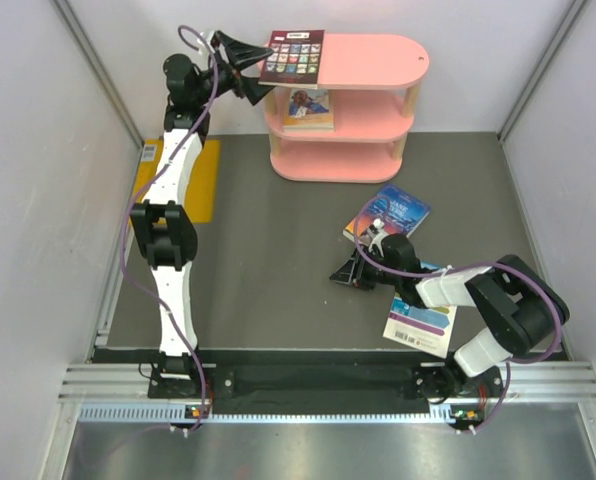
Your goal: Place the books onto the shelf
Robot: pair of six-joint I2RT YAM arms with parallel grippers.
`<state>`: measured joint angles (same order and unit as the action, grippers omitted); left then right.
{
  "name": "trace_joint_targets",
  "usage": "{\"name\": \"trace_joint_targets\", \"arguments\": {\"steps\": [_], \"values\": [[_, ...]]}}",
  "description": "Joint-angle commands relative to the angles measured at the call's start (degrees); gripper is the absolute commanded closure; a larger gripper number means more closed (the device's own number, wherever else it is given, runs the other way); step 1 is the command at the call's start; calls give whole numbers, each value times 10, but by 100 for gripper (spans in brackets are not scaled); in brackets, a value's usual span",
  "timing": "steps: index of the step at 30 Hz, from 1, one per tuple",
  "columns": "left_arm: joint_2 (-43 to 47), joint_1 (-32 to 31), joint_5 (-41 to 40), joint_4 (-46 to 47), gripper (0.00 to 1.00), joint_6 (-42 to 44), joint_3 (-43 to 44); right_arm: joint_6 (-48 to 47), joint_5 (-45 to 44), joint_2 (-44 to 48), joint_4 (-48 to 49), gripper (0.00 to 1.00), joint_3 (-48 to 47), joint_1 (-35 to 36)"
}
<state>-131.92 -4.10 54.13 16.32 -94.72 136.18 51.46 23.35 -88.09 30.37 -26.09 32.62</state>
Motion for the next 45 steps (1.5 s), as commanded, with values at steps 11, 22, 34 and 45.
{"name": "trace_joint_targets", "arguments": {"steps": [11,22,34,45], "values": [[71,13,33,-19,2,58,-111,-7,-3,-1,11,67,-16,8],[107,12,41,-48,2,120,-139,-4,-1,-7,14,67,-19,9],[157,9,58,-81,50,202,-188,-2,0,-10,14,67,-19,8],[141,9,43,-55,100,192,-190,-1,0,-10,13,67,-20,8]]}}
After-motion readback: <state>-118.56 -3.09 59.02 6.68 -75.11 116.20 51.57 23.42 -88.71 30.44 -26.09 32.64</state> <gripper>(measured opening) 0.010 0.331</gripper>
